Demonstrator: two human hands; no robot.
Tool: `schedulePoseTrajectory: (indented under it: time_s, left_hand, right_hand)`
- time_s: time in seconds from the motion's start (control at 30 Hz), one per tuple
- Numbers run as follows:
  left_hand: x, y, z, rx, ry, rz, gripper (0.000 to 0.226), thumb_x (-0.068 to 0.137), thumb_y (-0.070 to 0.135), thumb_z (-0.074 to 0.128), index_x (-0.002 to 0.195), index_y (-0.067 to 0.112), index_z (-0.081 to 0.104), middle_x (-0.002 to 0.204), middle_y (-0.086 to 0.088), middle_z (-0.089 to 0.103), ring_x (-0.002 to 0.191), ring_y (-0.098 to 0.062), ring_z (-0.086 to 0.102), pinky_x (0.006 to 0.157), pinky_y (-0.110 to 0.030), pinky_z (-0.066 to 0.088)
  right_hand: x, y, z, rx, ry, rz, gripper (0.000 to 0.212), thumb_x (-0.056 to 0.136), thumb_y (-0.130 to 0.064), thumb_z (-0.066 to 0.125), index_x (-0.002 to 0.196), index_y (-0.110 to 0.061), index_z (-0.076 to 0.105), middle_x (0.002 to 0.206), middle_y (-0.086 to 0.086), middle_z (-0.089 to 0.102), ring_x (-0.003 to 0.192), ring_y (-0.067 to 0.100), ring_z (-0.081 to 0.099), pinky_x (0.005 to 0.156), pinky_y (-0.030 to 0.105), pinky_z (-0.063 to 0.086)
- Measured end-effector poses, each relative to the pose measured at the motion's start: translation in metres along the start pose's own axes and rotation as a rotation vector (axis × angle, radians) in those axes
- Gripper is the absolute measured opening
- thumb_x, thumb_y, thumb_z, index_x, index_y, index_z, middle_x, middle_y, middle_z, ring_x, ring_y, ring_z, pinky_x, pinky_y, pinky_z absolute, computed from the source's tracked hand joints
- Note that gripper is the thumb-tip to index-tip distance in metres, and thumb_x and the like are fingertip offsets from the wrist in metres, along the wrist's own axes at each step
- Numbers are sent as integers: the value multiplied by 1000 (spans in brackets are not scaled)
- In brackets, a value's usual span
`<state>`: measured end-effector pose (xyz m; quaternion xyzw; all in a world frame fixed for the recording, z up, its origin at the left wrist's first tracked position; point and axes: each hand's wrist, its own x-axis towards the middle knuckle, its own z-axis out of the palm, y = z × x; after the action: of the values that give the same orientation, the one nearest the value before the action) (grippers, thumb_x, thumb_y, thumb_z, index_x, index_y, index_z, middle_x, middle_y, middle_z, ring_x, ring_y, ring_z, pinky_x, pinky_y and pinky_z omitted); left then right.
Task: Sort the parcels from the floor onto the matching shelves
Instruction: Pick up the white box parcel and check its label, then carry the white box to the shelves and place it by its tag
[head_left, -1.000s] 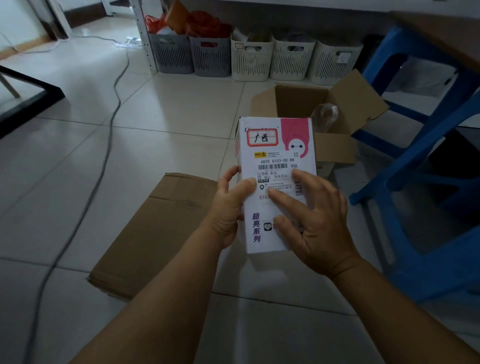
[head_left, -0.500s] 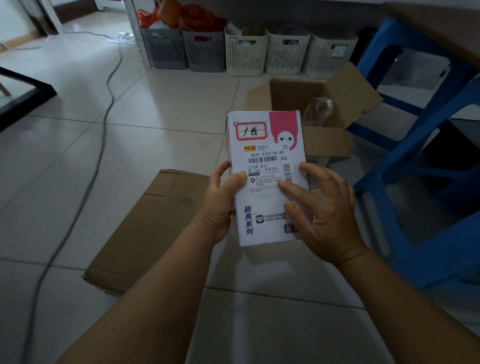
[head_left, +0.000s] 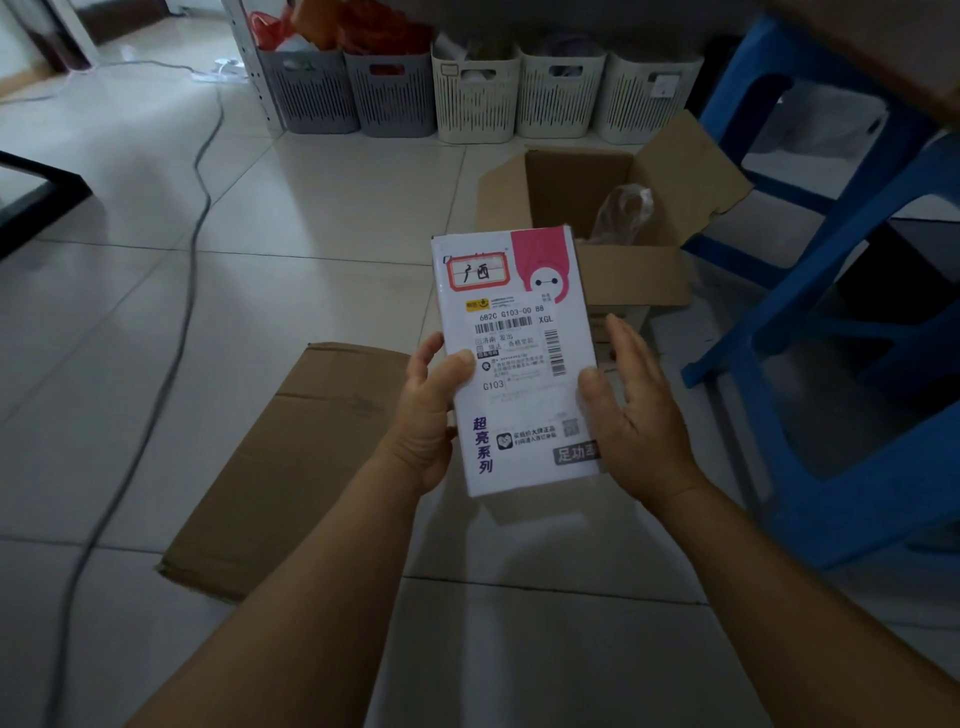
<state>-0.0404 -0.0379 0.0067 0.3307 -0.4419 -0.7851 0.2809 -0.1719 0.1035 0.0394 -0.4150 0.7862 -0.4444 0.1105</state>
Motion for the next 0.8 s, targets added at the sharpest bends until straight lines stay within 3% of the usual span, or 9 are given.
schedulePoseTrajectory:
  time_s: [0.07,0.17,0.3,0.4,0.47,0.6,0.8]
  left_hand:
    - [3,-4,0,-28,11,7,107,63,46,88,151,13,37,138,-26,63,126,-53,58,106,-77,36]
    - [-3,5,13,-88,69,-23,120,52,58,92,149,10,40,142,-26,60,127,-50,58,105,-75,39]
    - [-16,27,26,-46,96,-48,106,59,67,78,142,7,47,140,-22,60,127,-42,60,106,-67,44]
    - [-34,47,29,16,51,-58,122,58,65,87,154,10,35,146,-24,56,130,-49,57,105,-72,41]
    - [-51,65,36,78,7,-68,121,62,61,87,157,13,30,147,-23,57,130,-50,57,105,-73,40]
    - [-85,121,71,110,3,-109,108,68,49,83,157,18,32,144,-19,60,125,-42,64,104,-67,47]
    - [-149,222,145,100,101,-152,87,72,39,75,148,11,41,131,-19,69,113,-39,71,91,-52,60]
  right_hand:
    - [4,-1,3,118,-27,52,70,86,-63,30,148,-29,33,153,2,37,135,19,41,107,49,39]
    - [5,-6,3,301,-38,128,26,99,-47,35,112,-43,57,113,-2,67,101,13,64,87,38,54]
    - [0,-26,-3,471,78,351,37,104,-39,31,87,-30,63,82,-7,70,81,17,68,73,32,56]
    - [-2,-53,-16,520,115,478,41,103,-37,31,86,-21,65,72,-10,66,64,3,63,62,21,52]
    - [-3,-72,-31,563,118,522,40,103,-36,32,79,-26,62,67,-12,65,55,-6,61,57,17,51]
    - [-5,-123,-80,608,112,586,37,102,-36,35,80,-30,63,71,-14,68,57,-8,63,55,17,53]
    - [-7,-221,-180,614,107,600,37,102,-35,34,81,-34,64,69,-14,71,60,-4,64,57,19,53]
